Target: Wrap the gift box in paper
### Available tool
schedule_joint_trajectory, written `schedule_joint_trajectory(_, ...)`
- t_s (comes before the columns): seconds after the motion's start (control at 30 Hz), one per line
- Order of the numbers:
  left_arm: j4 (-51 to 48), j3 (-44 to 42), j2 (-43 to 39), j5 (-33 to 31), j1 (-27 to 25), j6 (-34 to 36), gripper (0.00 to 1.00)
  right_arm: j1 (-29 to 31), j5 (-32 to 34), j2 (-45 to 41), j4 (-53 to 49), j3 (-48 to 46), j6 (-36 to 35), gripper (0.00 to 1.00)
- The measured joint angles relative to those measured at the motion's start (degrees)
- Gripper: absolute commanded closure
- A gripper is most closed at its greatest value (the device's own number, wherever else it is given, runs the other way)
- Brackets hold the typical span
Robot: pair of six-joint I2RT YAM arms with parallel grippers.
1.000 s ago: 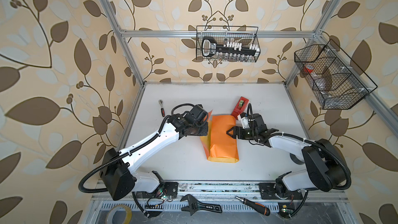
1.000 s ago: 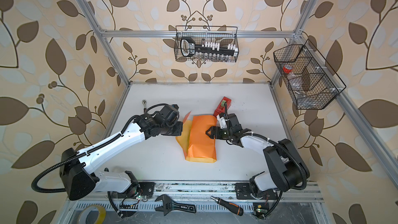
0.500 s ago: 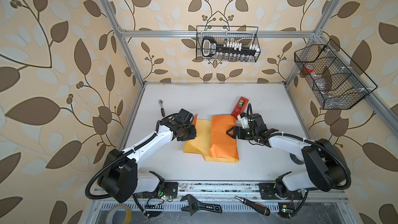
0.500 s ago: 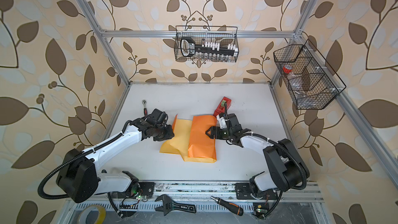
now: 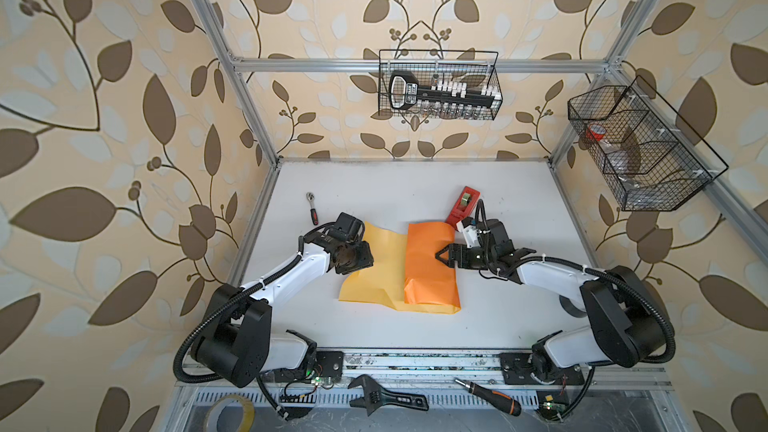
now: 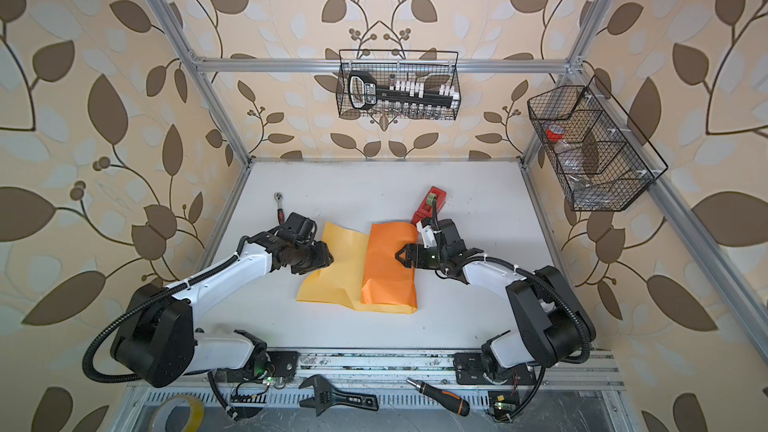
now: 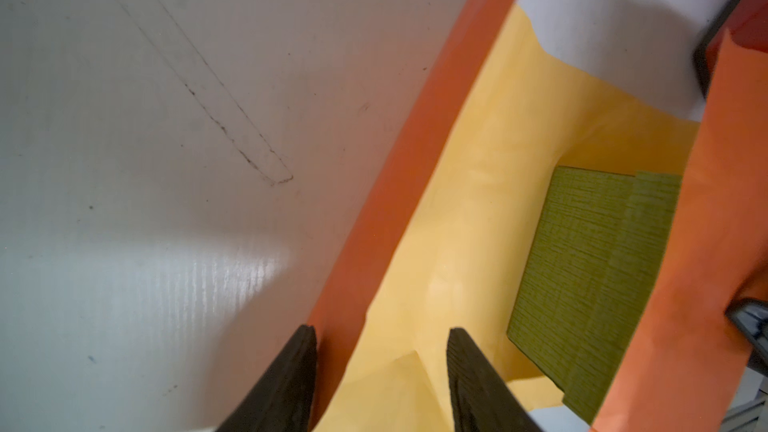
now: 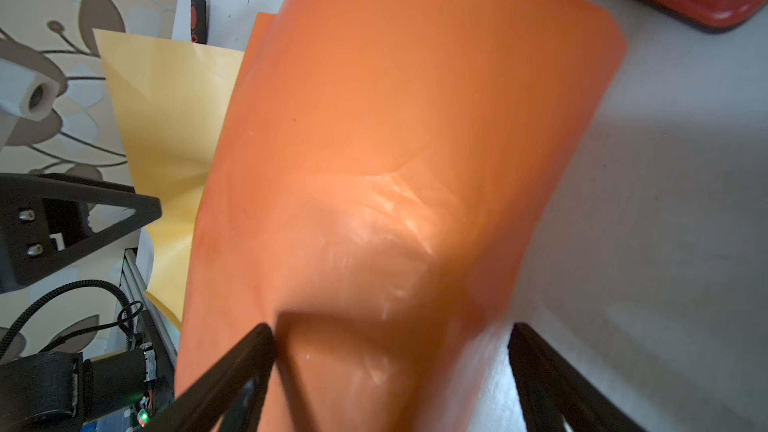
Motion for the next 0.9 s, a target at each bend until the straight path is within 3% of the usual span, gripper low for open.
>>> schedule_joint_trajectory(0.23,1.4,-0.09,2.45,-4.28,0.35,0.72,0.85,0.02,-0.22,0.26,0.33,0.0,0.0,0.11)
schedule_joint_trajectory(0.4,2.05,-0.09,2.64,-5.14,0.35,1.73,1.0,0.02,-0.39,0.37,0.5,0.0,0.0,0.11)
schedule_joint_trajectory(0.9,0.15,2.21,-1.88,3.8,0.33,1.64,1.0,0.02,-0.96,0.98,1.2,0.07,0.0,0.11)
